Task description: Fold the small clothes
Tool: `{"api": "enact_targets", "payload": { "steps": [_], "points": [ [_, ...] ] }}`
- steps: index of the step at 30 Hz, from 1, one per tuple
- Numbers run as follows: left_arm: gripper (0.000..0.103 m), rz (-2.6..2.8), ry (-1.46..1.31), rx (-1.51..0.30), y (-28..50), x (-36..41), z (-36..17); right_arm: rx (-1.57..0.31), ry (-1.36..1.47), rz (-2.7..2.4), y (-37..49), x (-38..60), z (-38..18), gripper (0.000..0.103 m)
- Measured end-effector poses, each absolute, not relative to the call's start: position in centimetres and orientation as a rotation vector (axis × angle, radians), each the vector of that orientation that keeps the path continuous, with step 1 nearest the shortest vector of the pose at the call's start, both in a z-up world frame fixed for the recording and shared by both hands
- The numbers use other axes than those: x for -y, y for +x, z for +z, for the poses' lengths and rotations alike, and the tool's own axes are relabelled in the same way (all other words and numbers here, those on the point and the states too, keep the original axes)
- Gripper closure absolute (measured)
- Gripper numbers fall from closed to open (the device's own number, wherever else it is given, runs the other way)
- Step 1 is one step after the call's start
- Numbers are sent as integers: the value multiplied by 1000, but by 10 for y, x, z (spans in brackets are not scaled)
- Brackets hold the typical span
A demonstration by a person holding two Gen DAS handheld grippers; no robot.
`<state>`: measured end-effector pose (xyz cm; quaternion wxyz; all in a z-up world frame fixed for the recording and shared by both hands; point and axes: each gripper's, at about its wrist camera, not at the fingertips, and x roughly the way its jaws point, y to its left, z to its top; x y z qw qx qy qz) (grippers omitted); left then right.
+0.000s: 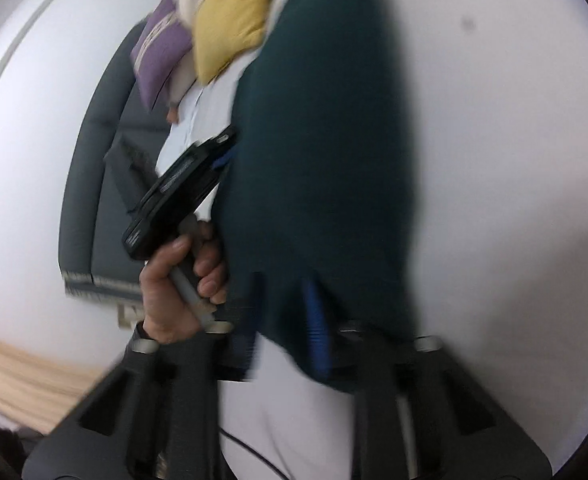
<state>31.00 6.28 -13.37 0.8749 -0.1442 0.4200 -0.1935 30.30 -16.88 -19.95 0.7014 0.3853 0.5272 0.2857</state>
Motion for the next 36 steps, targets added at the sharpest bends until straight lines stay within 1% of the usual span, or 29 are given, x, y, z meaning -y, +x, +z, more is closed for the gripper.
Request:
{"api": "enact_targets", "payload": {
  "steps": [1, 4, 7, 9, 10, 11, 12, 13, 15, 17, 18, 19, 20, 21, 22, 23, 27, 30, 31, 32, 33, 34, 35, 36],
  "points": [
    [59, -408, -309, -876, 310, -64, -134, -1162, 889, 624, 298, 176, -208, 103],
    [59, -418, -329, -871, 310, -66, -135, -1105, 908, 641, 287, 181, -217, 103],
    [59, -415, -332, -871, 310, -65, -133, -1110, 852, 618, 281, 180, -206, 103],
    [59, -411, -337, -871, 309, -65, -132, -1082, 783, 612, 279, 177, -181, 94],
    [59, -410, -351, -872, 310, -67, -132, -1060, 777, 625, 271, 179, -172, 79],
    [59, -407, -367, -874, 309, -68, -132, -1027, 781, 640, 269, 182, -159, 57],
    [59, -401, -370, -873, 309, -68, -132, -983, 791, 652, 272, 184, -144, 50],
    [59, -393, -364, -872, 308, -66, -132, -948, 793, 670, 278, 183, -133, 44],
    [59, -380, -343, -869, 306, -63, -131, -926, 771, 686, 304, 175, -117, 44],
    [59, -376, -333, -870, 306, -62, -131, -1000, 798, 666, 341, 166, -128, 44],
    [59, -378, -334, -870, 306, -62, -132, -1051, 807, 624, 356, 165, -141, 48],
    [59, -378, -336, -871, 307, -63, -132, -1067, 817, 613, 365, 164, -148, 60],
    [59, -379, -339, -871, 307, -64, -133, -1071, 837, 602, 374, 169, -157, 77],
    [59, -379, -340, -869, 307, -64, -133, -1077, 848, 576, 381, 172, -164, 86],
    [59, -379, -339, -868, 307, -64, -134, -1076, 850, 559, 383, 174, -169, 100],
    [59, -378, -338, -867, 307, -64, -134, -1077, 850, 546, 385, 175, -174, 103],
    [59, -377, -335, -865, 307, -63, -134, -1044, 930, 587, 381, 184, -189, 103],
    [59, -378, -334, -864, 307, -64, -134, -1032, 885, 560, 381, 183, -181, 103],
    [59, -377, -334, -863, 307, -64, -134, -1013, 860, 549, 379, 181, -173, 97],
    [59, -374, -332, -862, 307, -63, -134, -982, 837, 547, 372, 186, -158, 84],
    [59, -371, -328, -860, 307, -63, -133, -946, 814, 543, 373, 185, -147, 74],
    [59, -369, -324, -859, 306, -62, -133, -933, 816, 545, 376, 187, -142, 55],
    [59, -369, -324, -858, 307, -62, -133, -927, 830, 547, 383, 186, -140, 48],
    [59, -372, -328, -859, 306, -63, -133, -936, 828, 540, 389, 188, -141, 48]
  ]
}}
